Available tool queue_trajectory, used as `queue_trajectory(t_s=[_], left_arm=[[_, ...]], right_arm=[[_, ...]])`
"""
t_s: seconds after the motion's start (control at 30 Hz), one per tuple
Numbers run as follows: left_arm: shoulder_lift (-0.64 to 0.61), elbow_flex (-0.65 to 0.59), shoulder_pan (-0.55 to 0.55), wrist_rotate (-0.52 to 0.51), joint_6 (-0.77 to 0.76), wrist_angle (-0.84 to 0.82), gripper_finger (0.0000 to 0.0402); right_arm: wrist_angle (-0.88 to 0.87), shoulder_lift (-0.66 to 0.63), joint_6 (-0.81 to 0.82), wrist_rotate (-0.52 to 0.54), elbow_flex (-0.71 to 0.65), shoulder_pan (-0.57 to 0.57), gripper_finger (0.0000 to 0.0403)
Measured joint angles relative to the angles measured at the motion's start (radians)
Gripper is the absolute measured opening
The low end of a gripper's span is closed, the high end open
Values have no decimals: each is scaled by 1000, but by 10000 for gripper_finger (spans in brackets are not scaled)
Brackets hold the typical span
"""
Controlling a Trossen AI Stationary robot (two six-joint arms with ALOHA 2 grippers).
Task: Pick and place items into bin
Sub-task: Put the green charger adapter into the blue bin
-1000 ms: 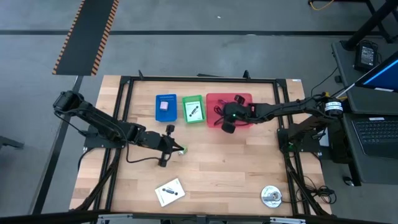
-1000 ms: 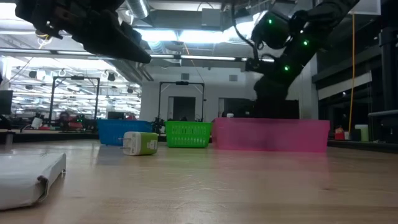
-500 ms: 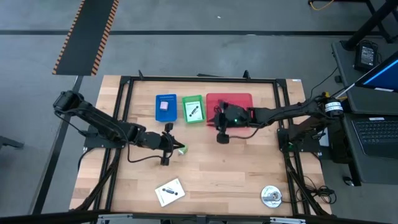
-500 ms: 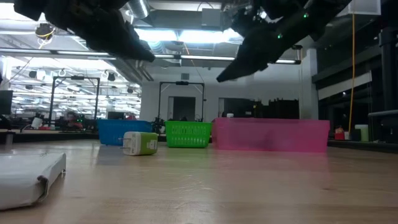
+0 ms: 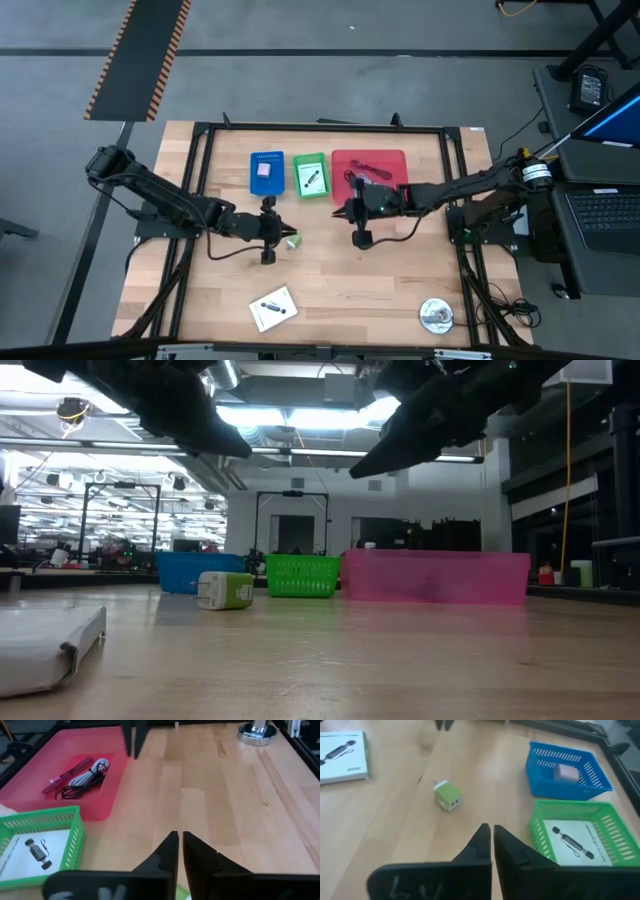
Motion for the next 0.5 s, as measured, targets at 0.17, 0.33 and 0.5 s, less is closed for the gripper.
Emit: queue_trajectory(t_s=[0.17, 0.33, 0.5], left_arm=[[0, 0, 0, 2, -16, -6, 62], [0, 0, -1, -18, -12, -8, 112], [0, 0, -1, -68, 14, -16, 158]], right_arm=[[-5, 0, 1, 0, 0, 24, 4], [-6, 0, 13, 1, 0, 29, 4], [-14, 0, 39, 1, 0, 29, 5]])
